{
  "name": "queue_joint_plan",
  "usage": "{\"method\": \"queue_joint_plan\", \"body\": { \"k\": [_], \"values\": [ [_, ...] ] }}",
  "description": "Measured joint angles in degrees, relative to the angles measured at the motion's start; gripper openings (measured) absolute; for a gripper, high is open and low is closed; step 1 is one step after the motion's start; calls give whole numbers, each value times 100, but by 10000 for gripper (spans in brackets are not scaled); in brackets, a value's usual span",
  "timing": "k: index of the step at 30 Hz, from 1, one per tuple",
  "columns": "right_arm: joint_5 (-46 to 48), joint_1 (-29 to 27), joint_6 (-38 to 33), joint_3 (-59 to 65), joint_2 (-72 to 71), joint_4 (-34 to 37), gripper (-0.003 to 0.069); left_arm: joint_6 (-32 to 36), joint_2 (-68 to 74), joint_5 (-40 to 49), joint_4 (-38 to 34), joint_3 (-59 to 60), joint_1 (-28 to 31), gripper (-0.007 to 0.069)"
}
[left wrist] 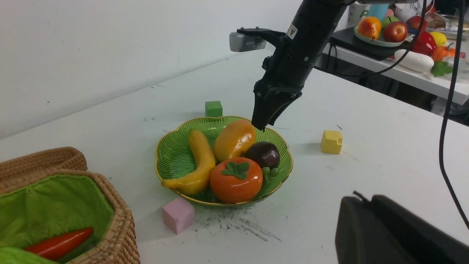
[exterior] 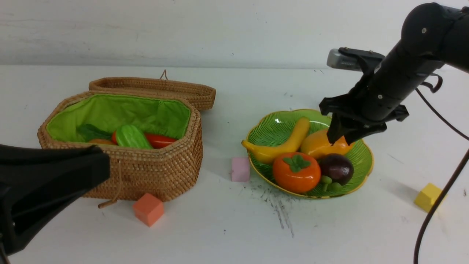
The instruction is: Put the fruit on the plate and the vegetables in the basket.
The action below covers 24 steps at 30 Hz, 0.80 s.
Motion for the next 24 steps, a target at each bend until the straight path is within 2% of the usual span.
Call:
{"method": "queue_joint_plan", "body": {
  "k": [7,11,16,24],
  "values": [
    [531,0,-22,0,-443,-281,155,0,-188,-388,15,128,0,-13],
    [794,0,-22,200,-1047,-409,79,-5,-921,-647,-25,637,0,-13],
    [667,0,48,1139,-2206,-410,8,-5,-2026,-917,-364,1476,0,-13],
    [287,0,440,3129,-4344,-421,-1,-5,-2878,-1783,-898,2647,0,-13]
  ]
}}
